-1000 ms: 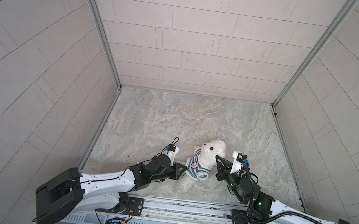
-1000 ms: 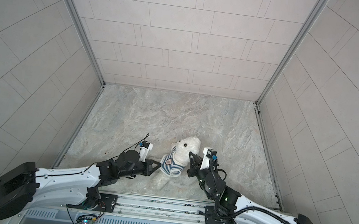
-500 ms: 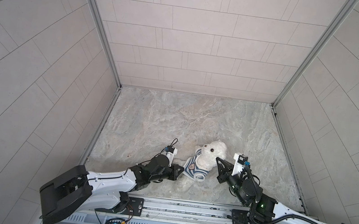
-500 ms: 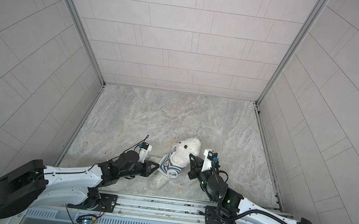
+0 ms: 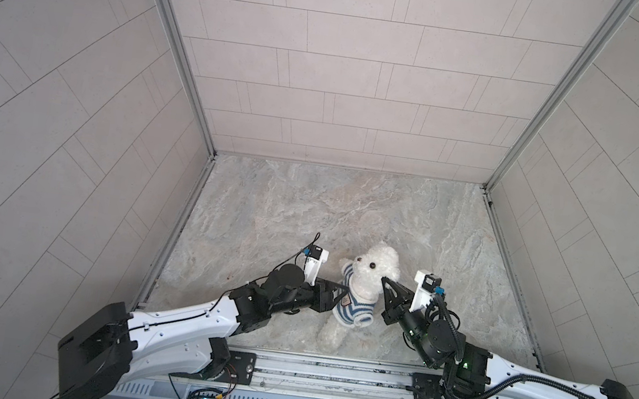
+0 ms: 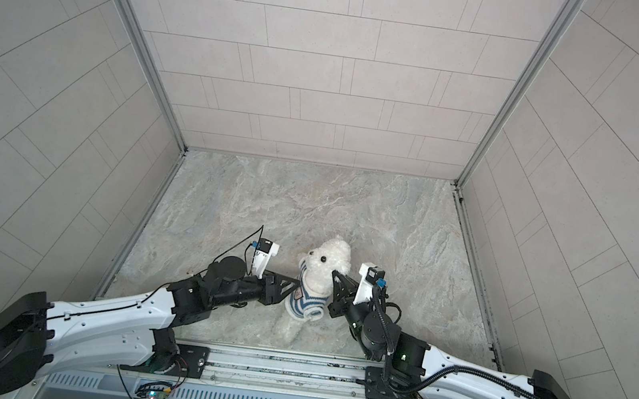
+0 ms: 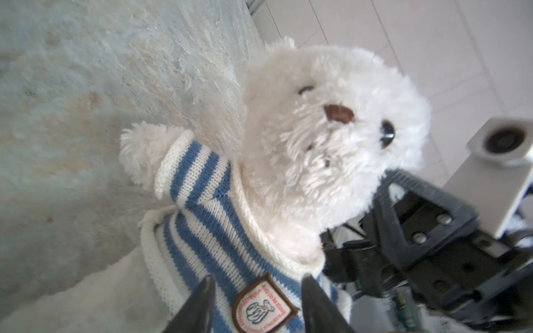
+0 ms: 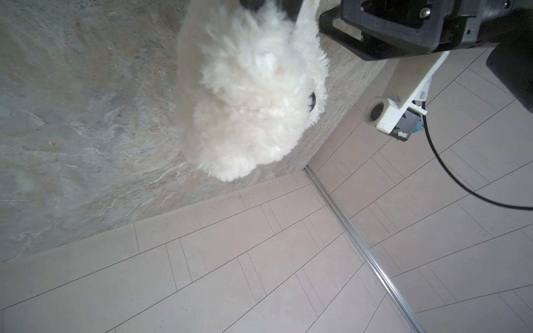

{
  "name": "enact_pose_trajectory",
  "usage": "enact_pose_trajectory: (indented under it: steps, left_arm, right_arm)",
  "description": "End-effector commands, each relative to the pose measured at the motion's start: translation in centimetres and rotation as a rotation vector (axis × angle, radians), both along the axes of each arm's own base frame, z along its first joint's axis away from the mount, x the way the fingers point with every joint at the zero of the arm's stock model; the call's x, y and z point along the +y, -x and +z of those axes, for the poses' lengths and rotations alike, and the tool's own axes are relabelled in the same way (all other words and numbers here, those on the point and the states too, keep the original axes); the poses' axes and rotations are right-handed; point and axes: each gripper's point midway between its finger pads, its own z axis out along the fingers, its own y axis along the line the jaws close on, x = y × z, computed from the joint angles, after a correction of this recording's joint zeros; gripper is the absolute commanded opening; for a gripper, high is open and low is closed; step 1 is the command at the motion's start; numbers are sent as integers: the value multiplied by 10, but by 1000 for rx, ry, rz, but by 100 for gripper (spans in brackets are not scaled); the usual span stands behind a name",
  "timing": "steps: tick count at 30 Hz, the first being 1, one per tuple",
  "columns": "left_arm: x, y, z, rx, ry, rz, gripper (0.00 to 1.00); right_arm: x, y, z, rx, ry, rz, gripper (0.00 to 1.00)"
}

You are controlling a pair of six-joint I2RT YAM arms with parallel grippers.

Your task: Dress the teddy bear

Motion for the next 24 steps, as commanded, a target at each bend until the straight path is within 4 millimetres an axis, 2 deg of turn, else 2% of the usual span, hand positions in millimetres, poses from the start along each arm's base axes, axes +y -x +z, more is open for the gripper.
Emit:
enact_pose_trajectory:
  steps: [1, 3, 7, 11, 18, 24]
  left_arm:
    - [2, 6, 4, -28, -38, 11, 63]
    - [7, 13, -1, -30, -48, 17, 68]
    - [12, 26, -4, -34, -44, 16, 69]
    - [-4, 40, -5, -24, -16, -47, 68]
    - [-44, 45, -13, 30, 36, -125, 54]
    - [-55, 37, -8, 8, 36, -117, 39]
  right_arm:
    - [-22, -7, 15, -10, -78, -137, 0]
    - [-28, -8, 17, -13, -77, -171, 0]
    - [-39, -10, 21, -20, -74, -229, 0]
    - [-45, -13, 26, -28, -61, -273, 0]
    - [-45, -16, 36, -36, -59, -314, 0]
    - [-43, -18, 41, -41, -66, -330, 0]
